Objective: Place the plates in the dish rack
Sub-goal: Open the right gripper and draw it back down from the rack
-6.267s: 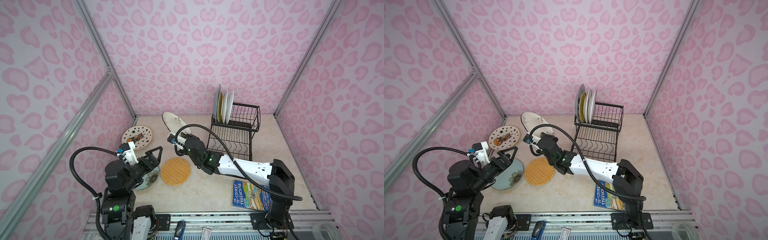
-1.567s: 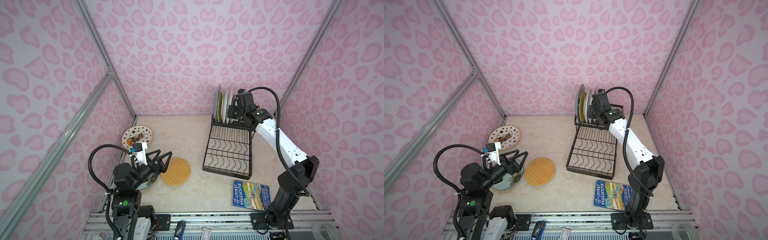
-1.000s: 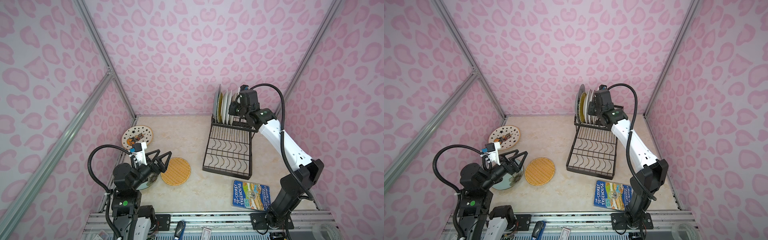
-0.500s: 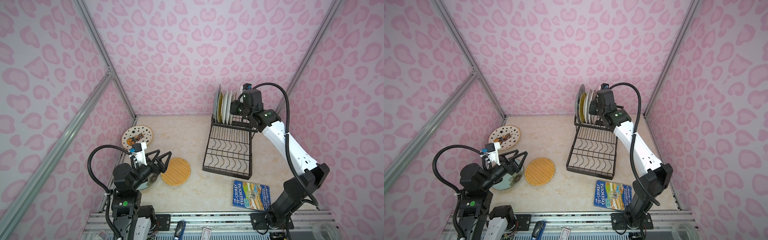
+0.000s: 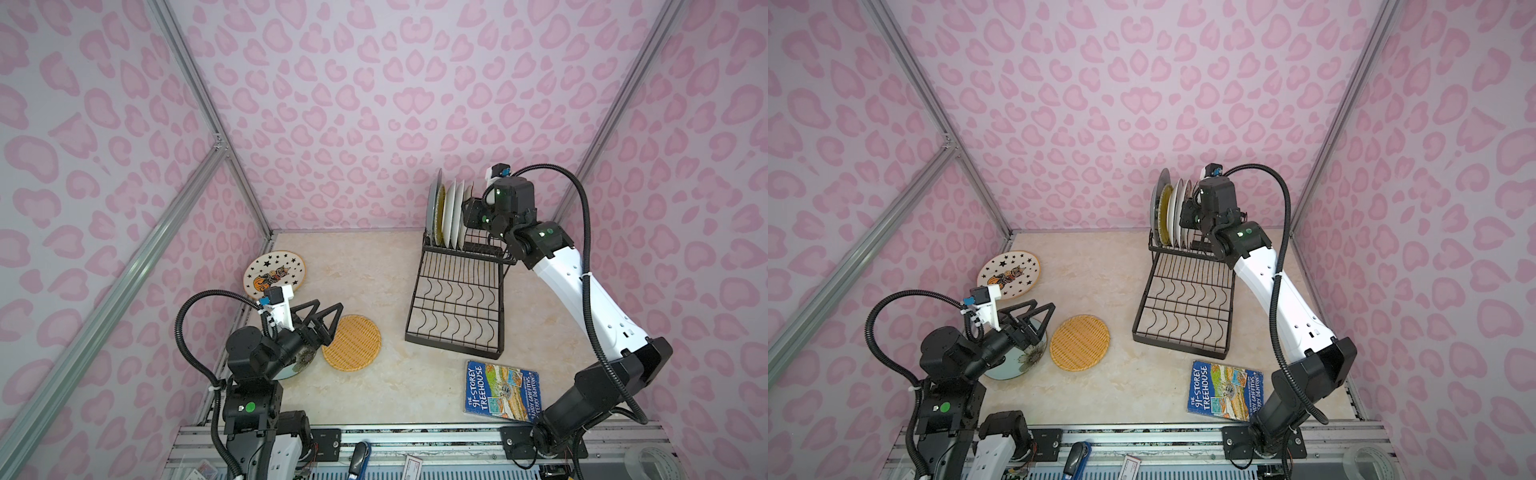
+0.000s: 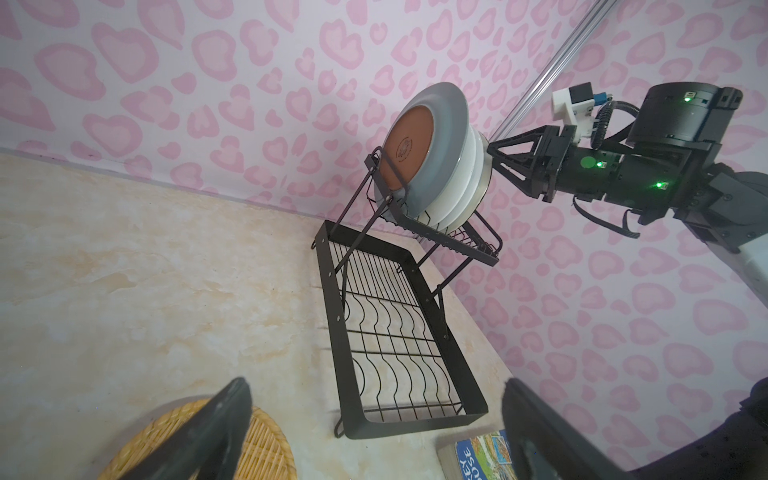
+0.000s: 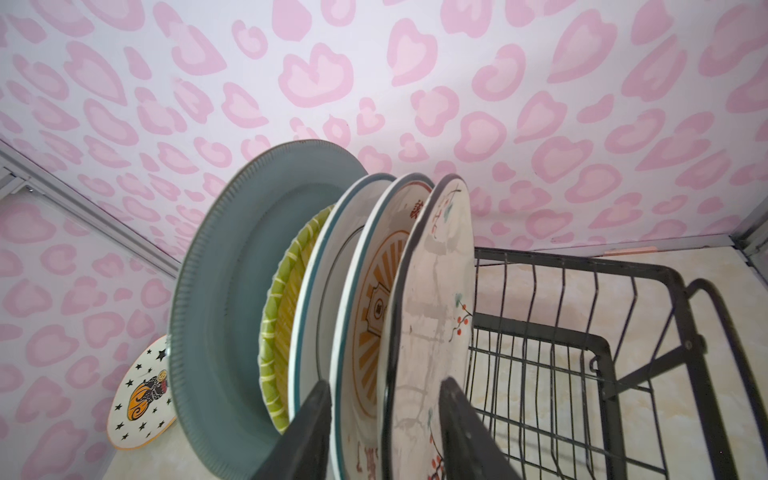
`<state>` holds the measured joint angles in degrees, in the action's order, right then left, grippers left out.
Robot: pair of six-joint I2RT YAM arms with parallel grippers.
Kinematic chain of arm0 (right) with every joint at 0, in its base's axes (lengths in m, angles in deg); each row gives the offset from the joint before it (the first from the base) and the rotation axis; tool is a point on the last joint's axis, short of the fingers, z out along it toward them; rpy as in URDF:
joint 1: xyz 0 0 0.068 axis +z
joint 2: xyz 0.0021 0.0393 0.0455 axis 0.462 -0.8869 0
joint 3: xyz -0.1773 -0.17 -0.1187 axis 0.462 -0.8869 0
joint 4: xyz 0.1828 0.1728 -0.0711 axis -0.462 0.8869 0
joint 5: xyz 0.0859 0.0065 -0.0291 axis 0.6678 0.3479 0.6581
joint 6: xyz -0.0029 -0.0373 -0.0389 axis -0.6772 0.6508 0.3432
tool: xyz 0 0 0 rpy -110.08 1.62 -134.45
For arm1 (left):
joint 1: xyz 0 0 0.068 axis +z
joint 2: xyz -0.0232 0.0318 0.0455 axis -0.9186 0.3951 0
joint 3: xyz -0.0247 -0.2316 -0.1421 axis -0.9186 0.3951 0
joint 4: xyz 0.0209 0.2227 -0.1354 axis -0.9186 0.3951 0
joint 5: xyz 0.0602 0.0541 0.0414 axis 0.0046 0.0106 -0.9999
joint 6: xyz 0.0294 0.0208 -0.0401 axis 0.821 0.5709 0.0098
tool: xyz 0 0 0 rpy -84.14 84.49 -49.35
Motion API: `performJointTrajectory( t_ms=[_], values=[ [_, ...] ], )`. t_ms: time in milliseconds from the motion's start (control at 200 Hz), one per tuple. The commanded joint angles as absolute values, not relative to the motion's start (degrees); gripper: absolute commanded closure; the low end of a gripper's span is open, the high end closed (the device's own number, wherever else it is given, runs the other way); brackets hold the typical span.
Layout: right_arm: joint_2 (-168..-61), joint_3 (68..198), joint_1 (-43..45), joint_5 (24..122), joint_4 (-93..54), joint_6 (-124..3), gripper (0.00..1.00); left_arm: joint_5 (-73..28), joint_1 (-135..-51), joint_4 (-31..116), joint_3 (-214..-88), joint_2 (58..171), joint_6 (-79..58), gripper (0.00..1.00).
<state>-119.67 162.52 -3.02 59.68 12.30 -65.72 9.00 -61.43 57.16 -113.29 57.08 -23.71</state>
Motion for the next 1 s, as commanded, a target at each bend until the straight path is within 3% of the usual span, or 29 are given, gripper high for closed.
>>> performJointTrajectory(
  t_ms=[0, 220, 480, 690, 740, 1000],
  values=[
    [-118.83, 163.12, -2.93, 60.49, 10.39, -65.52, 0.55, 9.05, -61.30, 55.90, -113.64, 57.18, -23.70, 0.04],
    [-115.53, 162.46, -2.97, 61.97, 9.60, -64.24, 0.52, 9.05, -61.18, 55.91, -113.69, 57.31, -23.70, 0.04],
    [-110.51, 161.60, -2.84, 65.42, 9.27, -62.80, 0.41, 9.05, -60.94, 55.96, -113.72, 58.01, -23.61, 0.04],
    [-103.35, 155.06, -2.20, 67.80, 4.02, -62.36, 0.23, 8.96, -60.59, 56.03, -113.68, 58.98, -23.52, 0.04],
    [-101.74, 153.01, -2.20, 68.97, 2.52, -62.40, 0.02, 8.87, -60.51, 56.02, -113.70, 59.27, -23.52, 0.04],
    [-93.94, 142.78, -0.16, 72.29, -3.99, -62.26, 0.02, 8.30, -60.16, 56.71, -113.92, 60.79, -23.19, 0.04]
  ],
)
